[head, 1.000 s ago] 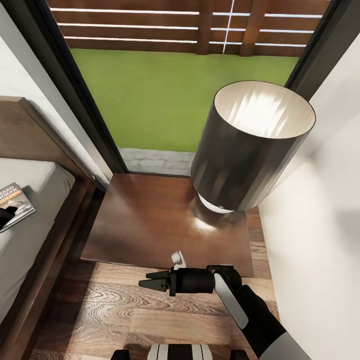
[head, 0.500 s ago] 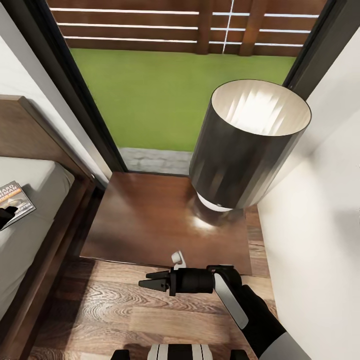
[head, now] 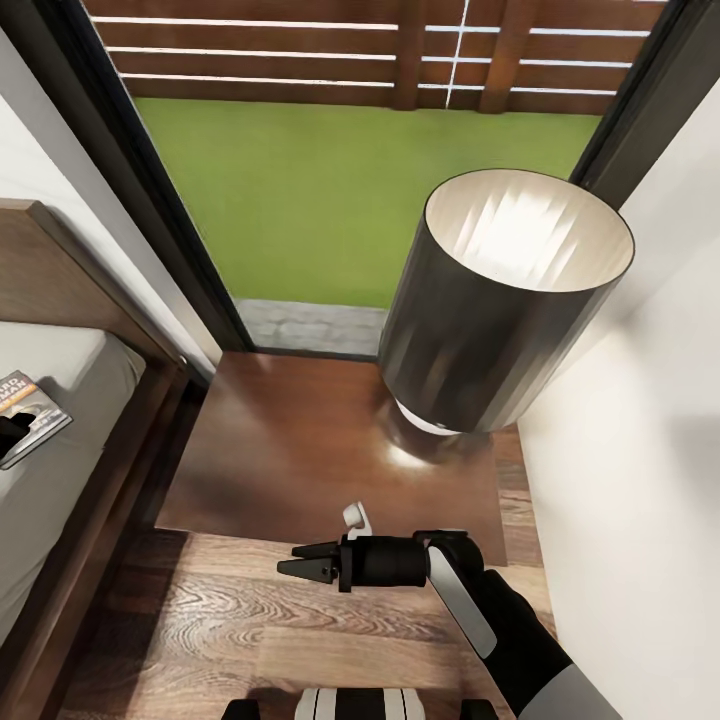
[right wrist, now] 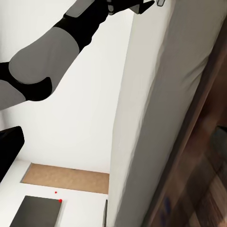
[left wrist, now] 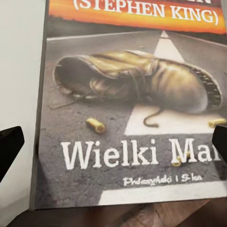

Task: In the bedroom, move the book from the bed onto either nightstand, and place the two sandals side by side next to the bed.

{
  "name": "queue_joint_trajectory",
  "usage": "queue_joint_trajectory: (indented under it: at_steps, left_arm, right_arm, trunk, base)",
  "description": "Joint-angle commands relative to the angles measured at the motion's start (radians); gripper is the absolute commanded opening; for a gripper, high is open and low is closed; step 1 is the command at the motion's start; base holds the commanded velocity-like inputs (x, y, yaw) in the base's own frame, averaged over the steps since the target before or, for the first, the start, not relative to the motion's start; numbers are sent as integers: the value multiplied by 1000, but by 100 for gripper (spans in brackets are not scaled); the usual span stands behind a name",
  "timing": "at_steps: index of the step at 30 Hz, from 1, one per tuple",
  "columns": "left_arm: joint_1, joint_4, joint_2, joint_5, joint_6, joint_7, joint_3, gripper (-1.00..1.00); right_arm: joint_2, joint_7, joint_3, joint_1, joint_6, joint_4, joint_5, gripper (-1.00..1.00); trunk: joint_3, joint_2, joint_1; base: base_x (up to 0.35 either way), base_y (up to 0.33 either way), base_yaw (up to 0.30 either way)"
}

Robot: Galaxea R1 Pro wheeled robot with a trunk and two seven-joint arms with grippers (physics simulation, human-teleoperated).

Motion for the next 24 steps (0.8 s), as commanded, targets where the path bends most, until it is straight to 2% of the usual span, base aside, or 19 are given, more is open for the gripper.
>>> queue_joint_trajectory:
  at_steps: [1,24]
  left_arm:
    - [0,-1,0,10,6,5,1,100]
    - [-1,-1,0,10,6,5,1,100]
  right_arm:
    - [0,0,0,-1,6,0,-5,100]
    - [0,-1,0,-1,6,0,-5,100]
  trunk:
    - [-1,0,0]
    - [-1,0,0]
  base:
    - [9,0,0]
    - [1,0,0]
